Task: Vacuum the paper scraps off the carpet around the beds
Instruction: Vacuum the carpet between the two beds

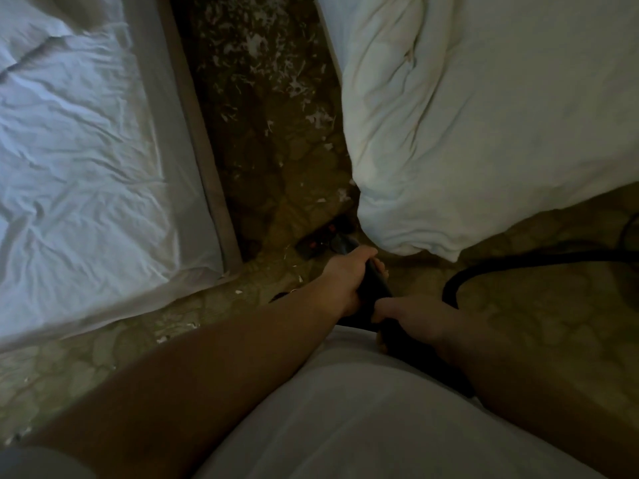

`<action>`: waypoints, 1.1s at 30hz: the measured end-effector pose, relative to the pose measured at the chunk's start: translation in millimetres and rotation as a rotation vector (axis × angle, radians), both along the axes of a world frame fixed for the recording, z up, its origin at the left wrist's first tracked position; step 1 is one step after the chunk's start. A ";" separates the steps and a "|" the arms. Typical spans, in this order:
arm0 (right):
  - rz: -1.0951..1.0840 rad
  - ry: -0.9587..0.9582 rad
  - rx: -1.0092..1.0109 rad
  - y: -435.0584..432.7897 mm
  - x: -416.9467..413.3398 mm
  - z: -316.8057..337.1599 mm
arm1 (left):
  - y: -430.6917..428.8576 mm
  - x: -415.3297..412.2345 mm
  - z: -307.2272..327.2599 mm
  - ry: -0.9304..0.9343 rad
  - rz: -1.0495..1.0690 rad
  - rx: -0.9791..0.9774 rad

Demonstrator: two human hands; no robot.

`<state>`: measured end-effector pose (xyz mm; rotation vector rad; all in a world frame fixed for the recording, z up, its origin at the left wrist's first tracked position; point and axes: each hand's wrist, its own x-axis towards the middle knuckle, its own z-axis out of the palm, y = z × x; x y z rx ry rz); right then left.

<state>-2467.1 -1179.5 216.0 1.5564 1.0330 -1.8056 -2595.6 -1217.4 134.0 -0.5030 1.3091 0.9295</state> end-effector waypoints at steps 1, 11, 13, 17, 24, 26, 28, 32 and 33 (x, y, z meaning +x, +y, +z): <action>-0.025 0.001 0.003 -2.3 3.8 1.7 | 1.7 3.3 0.9 0.001 -0.035 0.005; -0.220 0.037 0.107 -4.8 -9.6 3.7 | 32.2 -10.1 10.2 0.069 -0.227 0.064; -0.248 0.029 0.121 -1.4 -21.8 1.3 | 39.5 -22.1 10.7 0.078 -0.252 0.064; -0.313 0.008 0.128 10.3 -57.8 -6.6 | 61.9 -57.9 5.9 0.087 -0.285 0.069; -0.388 -0.004 0.135 42.1 -160.1 -13.2 | 106.9 -155.0 -8.1 0.111 -0.354 0.070; -0.396 -0.006 0.137 53.6 -196.5 -14.8 | 122.1 -189.7 -12.1 0.103 -0.376 0.058; -0.414 -0.005 0.132 65.6 -232.3 -19.4 | 138.3 -226.8 -17.2 0.128 -0.405 0.047; -0.477 0.042 0.076 95.0 -300.5 -25.1 | 171.1 -297.7 -25.6 0.153 -0.418 0.056; -0.482 0.056 0.073 103.1 -315.3 -27.7 | 178.6 -312.4 -26.3 0.165 -0.423 0.061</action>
